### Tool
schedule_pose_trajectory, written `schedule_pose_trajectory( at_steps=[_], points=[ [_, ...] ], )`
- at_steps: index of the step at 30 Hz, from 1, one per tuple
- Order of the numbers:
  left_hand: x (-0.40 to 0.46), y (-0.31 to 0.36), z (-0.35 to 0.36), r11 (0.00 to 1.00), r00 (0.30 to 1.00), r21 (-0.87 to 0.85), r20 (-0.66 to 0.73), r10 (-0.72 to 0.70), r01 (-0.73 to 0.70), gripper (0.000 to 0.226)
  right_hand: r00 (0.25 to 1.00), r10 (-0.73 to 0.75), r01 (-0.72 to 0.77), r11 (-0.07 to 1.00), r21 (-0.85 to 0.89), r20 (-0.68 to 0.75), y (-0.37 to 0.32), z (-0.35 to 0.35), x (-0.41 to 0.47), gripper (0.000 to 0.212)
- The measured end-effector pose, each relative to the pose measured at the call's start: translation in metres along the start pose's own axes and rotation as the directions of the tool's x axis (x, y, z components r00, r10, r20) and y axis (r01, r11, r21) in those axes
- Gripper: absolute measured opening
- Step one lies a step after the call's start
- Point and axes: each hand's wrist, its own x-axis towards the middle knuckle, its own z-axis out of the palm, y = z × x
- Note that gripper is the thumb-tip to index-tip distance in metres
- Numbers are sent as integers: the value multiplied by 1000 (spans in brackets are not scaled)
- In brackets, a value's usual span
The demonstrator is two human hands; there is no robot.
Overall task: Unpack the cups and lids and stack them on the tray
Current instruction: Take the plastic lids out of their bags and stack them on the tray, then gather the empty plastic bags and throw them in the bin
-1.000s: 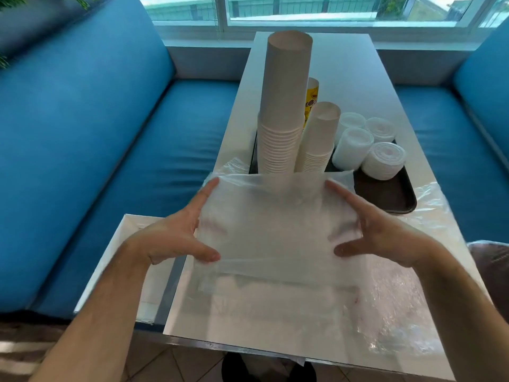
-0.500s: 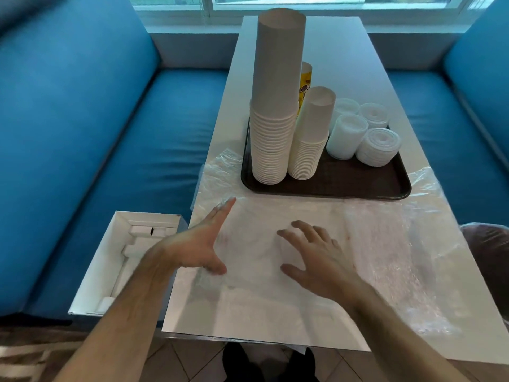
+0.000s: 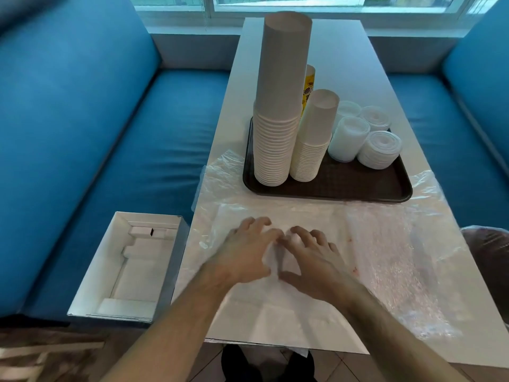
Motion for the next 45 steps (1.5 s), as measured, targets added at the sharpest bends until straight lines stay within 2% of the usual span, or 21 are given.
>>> schedule_pose_trajectory(
  at_steps=[2,7,11,16,19,20,22,23,25,26,28,30,33,35,39,45],
  points=[
    [12,-2,10,999,987,12,154,-37,36,107,999,20,-20,1000,-20,30,-1,-2,1,86],
    [19,-33,13,989,959,96,252,-133,112,143,992,66,-60,996,-59,103,0,-9,4,109],
    [18,-49,8,979,940,137,286,-186,152,153,985,88,-70,990,-124,146,-1,-9,4,130],
    [15,-57,3,980,932,113,307,-193,165,150,977,104,-76,985,-152,185,-4,-13,5,133],
    [16,-54,-11,977,967,-77,175,-183,199,125,982,75,-60,994,-91,173,-2,-23,3,118],
    [17,-51,-19,961,976,-177,80,-200,212,114,991,57,-52,998,-44,117,-1,-31,4,106],
    [20,-46,-38,892,955,-406,-124,-271,200,97,995,32,-22,994,109,-92,3,-50,10,78],
    [24,-43,-48,841,928,-514,-206,-311,168,91,970,47,5,977,212,-237,6,-61,15,65],
    [33,-36,-71,768,872,-632,-315,-374,101,89,849,150,78,912,402,-506,12,-84,29,52],
    [39,-31,-82,750,851,-658,-351,-390,71,92,787,212,107,878,467,-579,16,-96,38,54],
    [54,-20,-104,723,820,-691,-412,-398,4,100,712,281,148,835,529,-644,21,-123,55,67],
    [70,-10,-122,714,801,-699,-454,-390,-48,109,681,270,194,830,524,-680,23,-147,72,81],
    [92,-1,-134,702,790,-699,-504,-348,-138,122,736,255,218,788,576,-628,26,-165,94,95],
    [102,1,-135,685,767,-706,-537,-350,-182,119,771,281,197,748,633,-572,28,-167,106,92],
    [109,1,-138,686,719,-697,-586,-374,-211,103,803,309,124,750,650,-510,33,-165,112,73],
    [112,-3,-151,681,710,-705,-583,-394,-201,99,839,247,130,775,619,-486,39,-161,105,74]
  ],
)
